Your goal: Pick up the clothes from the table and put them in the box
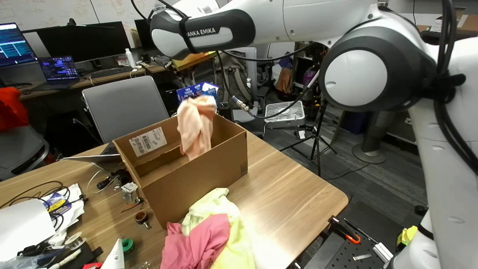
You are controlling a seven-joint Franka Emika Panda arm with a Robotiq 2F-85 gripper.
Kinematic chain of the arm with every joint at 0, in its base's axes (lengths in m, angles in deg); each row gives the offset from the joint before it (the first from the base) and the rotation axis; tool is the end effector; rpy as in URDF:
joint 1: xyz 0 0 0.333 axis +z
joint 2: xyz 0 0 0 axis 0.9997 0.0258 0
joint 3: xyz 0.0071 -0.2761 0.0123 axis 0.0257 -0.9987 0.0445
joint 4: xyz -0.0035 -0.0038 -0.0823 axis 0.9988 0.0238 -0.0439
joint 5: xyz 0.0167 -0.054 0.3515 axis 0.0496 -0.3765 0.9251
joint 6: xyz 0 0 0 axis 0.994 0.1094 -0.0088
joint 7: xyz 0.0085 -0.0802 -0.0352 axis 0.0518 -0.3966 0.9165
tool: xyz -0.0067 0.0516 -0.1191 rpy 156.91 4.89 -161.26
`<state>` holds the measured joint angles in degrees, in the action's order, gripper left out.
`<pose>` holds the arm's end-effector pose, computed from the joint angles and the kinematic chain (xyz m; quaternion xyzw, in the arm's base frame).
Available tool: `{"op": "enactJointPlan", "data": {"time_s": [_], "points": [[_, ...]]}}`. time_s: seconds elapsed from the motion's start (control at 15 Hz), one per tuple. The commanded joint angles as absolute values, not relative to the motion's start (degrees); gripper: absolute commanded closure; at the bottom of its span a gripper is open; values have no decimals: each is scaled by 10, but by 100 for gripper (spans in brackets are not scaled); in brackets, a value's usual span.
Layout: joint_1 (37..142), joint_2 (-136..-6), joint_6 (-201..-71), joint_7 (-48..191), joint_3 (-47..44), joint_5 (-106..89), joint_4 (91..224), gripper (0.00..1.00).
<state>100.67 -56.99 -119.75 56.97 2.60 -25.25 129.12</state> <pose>0.6861 0.1231 0.5075 0.9643 -0.0122 0.2437 0.1031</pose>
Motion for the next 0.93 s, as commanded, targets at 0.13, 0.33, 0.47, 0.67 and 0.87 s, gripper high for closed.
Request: {"op": "enactJointPlan", "data": {"time_s": [0.13, 0.33, 0.47, 0.67, 0.87], "points": [[1008, -539, -1153, 574, 18, -257, 1229, 20], [1006, -546, -1128, 576, 13, -258, 1241, 0], [1004, -557, -1113, 577, 12, -257, 1257, 0], [1003, -572, -1088, 578, 8, -259, 1278, 0], [1001, -594, -1063, 584, 11, -254, 1304, 0]]}}
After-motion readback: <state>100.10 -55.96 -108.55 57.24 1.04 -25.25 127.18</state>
